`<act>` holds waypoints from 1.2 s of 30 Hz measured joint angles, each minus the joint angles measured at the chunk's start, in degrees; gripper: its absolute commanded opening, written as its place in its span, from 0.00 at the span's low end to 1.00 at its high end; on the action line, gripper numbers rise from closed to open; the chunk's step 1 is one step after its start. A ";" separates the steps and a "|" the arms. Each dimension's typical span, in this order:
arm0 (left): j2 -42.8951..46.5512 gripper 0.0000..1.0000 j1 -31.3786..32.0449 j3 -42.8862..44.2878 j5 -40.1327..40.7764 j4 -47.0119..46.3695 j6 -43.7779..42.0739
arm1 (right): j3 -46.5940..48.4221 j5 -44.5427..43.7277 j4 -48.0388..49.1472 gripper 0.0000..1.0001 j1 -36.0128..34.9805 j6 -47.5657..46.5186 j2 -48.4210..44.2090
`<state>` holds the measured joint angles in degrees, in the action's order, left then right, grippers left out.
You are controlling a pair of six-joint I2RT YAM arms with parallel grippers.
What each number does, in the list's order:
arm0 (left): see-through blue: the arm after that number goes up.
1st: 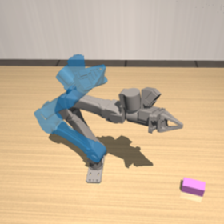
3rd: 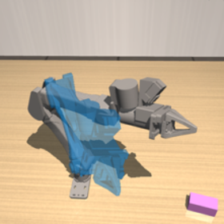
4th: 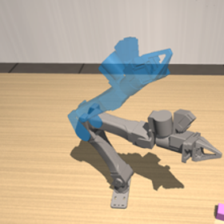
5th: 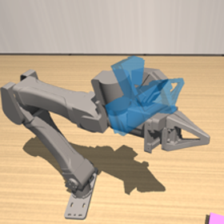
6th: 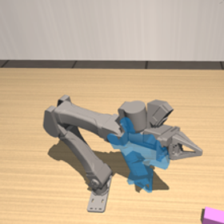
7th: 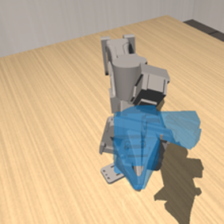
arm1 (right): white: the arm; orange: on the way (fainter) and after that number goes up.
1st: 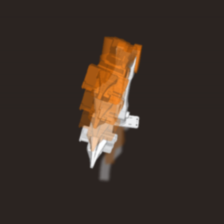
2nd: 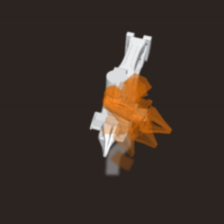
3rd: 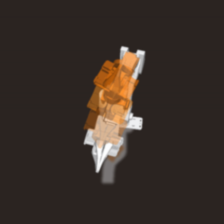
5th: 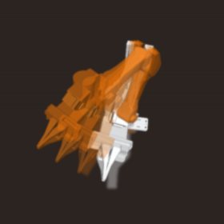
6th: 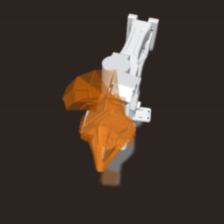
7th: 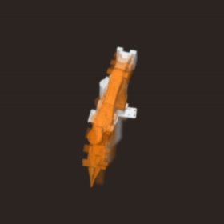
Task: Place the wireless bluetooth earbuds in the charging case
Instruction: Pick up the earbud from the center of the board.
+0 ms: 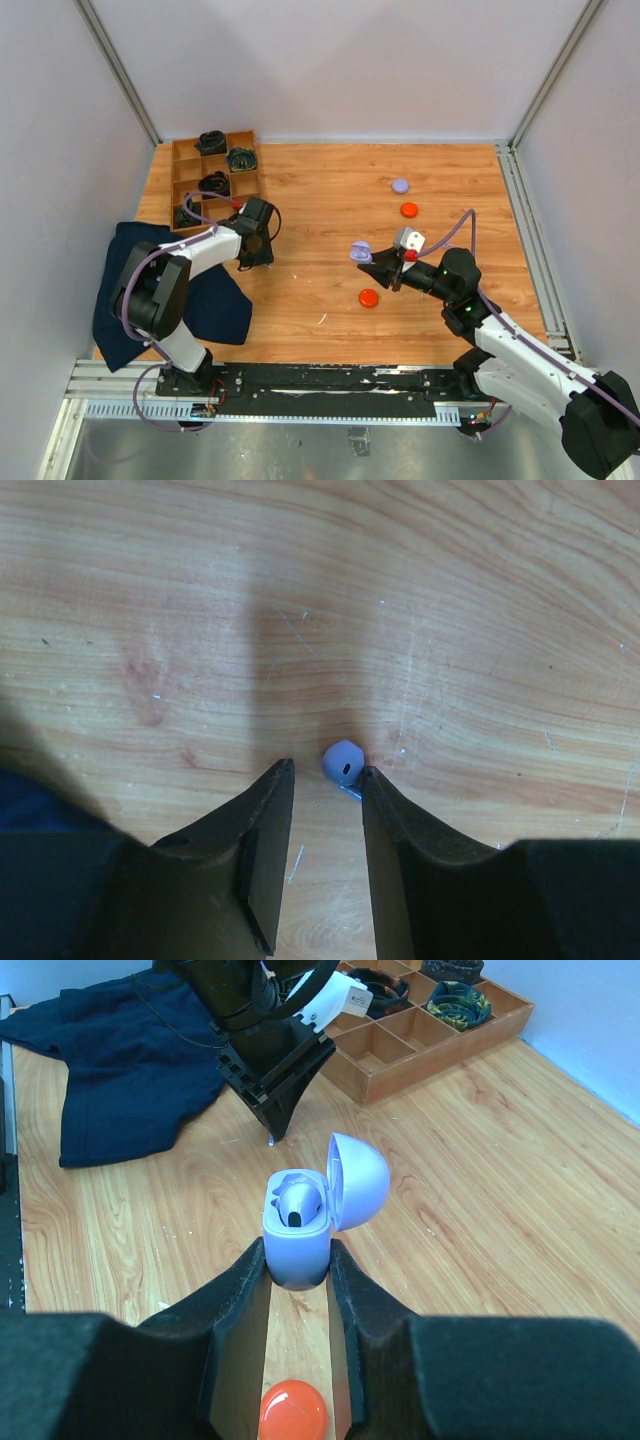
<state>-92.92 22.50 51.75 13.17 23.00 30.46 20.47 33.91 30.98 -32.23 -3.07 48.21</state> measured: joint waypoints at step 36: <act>19.93 0.23 10.56 -0.42 1.14 -8.76 -4.79 | -0.09 0.22 2.43 0.03 0.00 1.20 1.60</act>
<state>-72.99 33.06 51.33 14.31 14.24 25.67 20.38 34.13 33.41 -32.23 -1.87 49.80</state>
